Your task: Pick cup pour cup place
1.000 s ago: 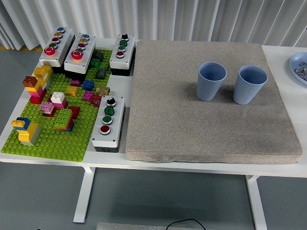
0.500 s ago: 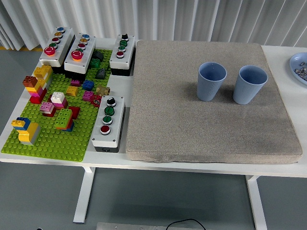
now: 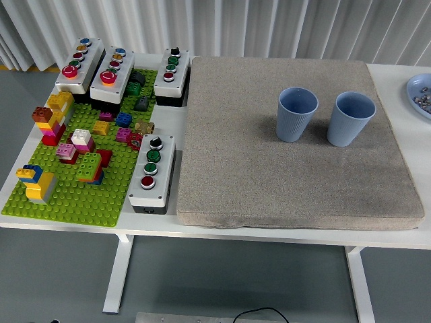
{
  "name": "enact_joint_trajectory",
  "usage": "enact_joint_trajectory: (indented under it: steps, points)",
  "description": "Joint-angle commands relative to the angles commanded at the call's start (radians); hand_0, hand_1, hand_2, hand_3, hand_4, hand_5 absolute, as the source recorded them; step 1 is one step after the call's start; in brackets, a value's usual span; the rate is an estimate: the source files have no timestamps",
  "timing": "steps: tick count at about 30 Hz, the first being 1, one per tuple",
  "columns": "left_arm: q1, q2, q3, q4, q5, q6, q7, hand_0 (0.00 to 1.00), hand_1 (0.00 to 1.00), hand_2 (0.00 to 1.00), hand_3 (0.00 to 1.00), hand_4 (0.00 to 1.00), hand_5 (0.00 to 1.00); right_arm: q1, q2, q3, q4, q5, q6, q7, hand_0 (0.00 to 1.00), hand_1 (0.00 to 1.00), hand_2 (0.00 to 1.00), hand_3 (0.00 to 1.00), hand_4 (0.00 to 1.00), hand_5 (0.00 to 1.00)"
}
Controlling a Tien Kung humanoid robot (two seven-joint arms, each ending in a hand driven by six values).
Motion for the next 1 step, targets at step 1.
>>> enact_joint_trajectory:
  steps: [1]
  points:
    - [0.001,0.0,-0.001,0.0,0.0,0.0,0.0,0.748,0.797,0.826,0.664,0.516,0.895,0.0,0.0,0.0,0.0,0.001,0.0,0.0,0.867,0.804,0.85,0.834,0.653,0.816]
